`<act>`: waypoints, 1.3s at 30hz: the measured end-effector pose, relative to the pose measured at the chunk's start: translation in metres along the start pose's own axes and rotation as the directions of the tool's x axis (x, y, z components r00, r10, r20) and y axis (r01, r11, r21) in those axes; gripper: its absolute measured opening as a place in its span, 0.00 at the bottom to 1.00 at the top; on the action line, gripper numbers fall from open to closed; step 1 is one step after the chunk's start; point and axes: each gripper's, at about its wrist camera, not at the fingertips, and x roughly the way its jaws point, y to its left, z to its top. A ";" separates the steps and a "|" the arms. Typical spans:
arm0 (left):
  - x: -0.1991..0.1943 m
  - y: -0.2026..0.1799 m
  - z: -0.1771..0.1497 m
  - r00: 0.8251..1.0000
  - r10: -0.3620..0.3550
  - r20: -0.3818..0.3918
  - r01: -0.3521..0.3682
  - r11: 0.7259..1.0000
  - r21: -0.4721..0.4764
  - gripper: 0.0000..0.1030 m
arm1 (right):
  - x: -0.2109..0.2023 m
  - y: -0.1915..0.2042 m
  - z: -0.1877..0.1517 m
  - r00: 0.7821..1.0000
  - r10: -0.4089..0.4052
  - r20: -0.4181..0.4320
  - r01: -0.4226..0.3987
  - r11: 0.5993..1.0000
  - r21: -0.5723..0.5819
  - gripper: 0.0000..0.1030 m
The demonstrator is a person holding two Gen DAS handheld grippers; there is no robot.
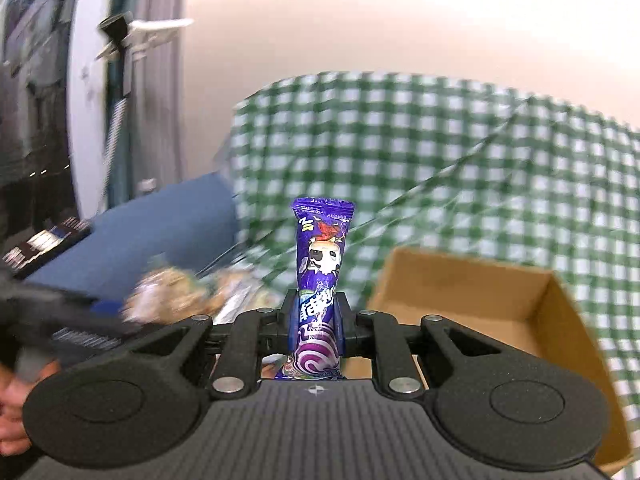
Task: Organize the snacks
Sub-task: 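Carry the peanut bag and purple bar with both grippers over the box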
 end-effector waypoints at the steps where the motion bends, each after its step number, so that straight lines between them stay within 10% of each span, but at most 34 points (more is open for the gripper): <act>1: -0.001 -0.004 0.002 1.000 -0.005 0.008 0.005 1.000 0.010 0.81 | 0.001 -0.010 0.003 1.000 -0.016 0.007 0.016 1.000 0.005 0.17; 10: -0.007 -0.036 0.009 0.994 -0.062 0.086 0.057 0.996 0.063 0.81 | 0.012 -0.096 -0.008 0.986 -0.166 0.005 0.164 0.977 0.138 0.17; 28: 0.073 -0.151 0.085 0.972 -0.190 0.140 0.169 0.974 0.152 0.81 | 0.007 -0.143 -0.028 0.963 -0.265 -0.048 0.269 0.947 0.177 0.17; 39: 0.106 -0.180 0.065 0.962 -0.232 0.141 0.204 0.960 0.190 0.81 | 0.012 -0.141 -0.031 0.942 -0.323 -0.087 0.331 0.937 0.109 0.17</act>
